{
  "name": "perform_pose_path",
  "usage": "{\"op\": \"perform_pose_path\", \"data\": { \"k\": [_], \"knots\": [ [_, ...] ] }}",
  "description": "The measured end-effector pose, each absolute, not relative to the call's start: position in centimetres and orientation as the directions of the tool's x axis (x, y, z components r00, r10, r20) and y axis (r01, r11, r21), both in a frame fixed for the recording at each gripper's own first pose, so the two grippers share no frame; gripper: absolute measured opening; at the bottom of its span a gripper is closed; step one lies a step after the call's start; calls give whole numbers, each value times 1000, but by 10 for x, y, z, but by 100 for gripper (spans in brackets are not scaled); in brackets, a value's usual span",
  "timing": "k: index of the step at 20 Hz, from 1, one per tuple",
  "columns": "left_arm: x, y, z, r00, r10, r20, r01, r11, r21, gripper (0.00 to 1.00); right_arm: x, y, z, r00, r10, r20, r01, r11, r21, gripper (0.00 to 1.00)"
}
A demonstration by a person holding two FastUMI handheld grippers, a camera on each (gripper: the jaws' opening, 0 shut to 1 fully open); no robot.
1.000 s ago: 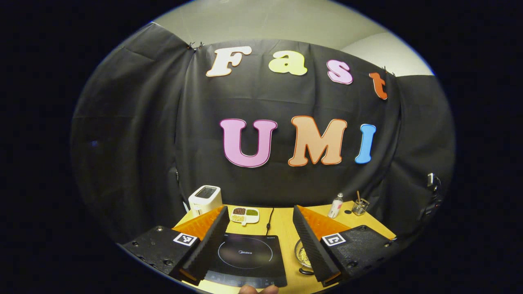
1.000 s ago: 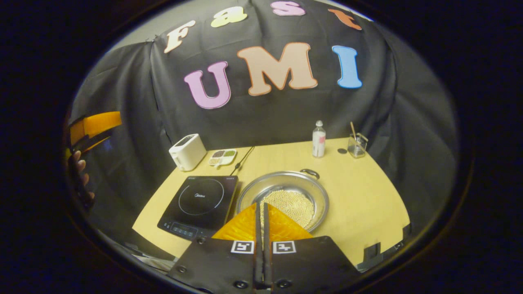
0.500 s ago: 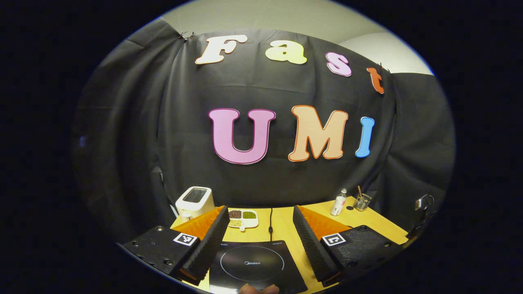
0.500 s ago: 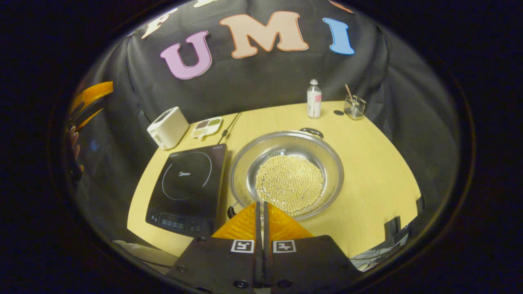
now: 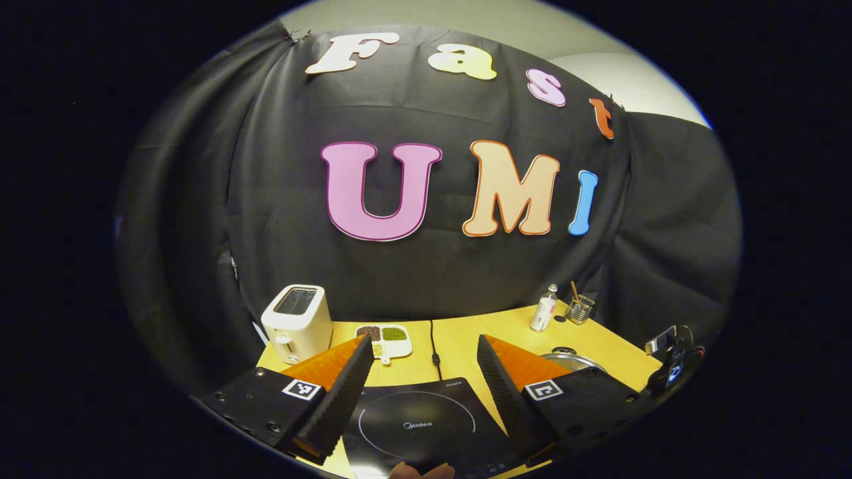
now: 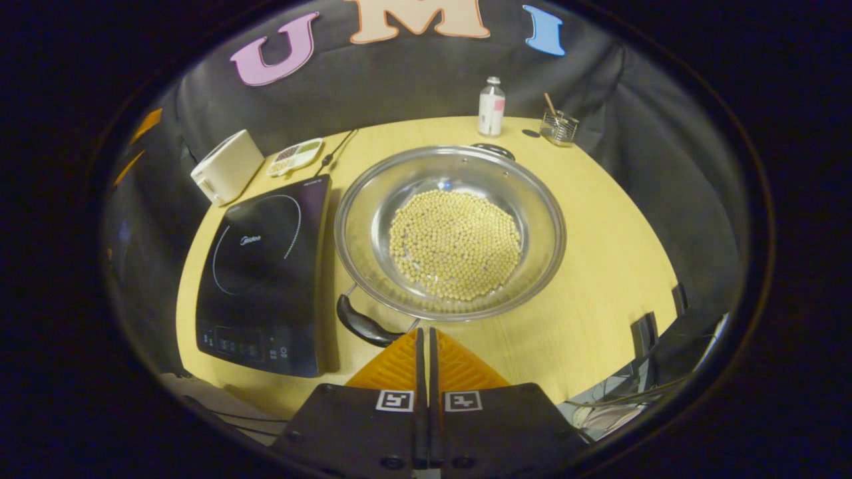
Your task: First push the handle of the pot to place it horizontally, then grasp the pot with both hands and set it on the induction cooktop.
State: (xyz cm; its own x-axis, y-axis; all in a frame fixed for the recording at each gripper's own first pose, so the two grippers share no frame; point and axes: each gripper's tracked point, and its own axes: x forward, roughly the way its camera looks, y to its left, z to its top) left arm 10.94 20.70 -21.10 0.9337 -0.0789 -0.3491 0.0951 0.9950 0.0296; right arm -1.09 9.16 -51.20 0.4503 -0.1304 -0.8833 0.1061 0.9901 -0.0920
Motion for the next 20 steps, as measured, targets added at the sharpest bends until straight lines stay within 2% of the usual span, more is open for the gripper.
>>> {"op": "perform_pose_path", "data": {
  "k": [4,5,6,9,20],
  "knots": [
    [110,215,-216,930,-80,-358,92,996,15,95,-7,98,-528,411,-144,-900,124,987,-101,3],
    [111,217,-218,929,-81,-362,91,996,11,95,-8,102,-529,403,-145,-904,121,987,-104,0],
    [112,219,-221,926,-79,-368,89,996,10,95,-8,104,-530,396,-143,-907,117,988,-105,3],
    [115,231,-226,926,-60,-374,70,997,14,95,-6,109,-534,387,-142,-911,115,988,-105,3],
    [126,237,-238,916,-68,-394,80,997,12,95,23,154,-546,374,-65,-925,126,992,-19,3]
  ]
}}
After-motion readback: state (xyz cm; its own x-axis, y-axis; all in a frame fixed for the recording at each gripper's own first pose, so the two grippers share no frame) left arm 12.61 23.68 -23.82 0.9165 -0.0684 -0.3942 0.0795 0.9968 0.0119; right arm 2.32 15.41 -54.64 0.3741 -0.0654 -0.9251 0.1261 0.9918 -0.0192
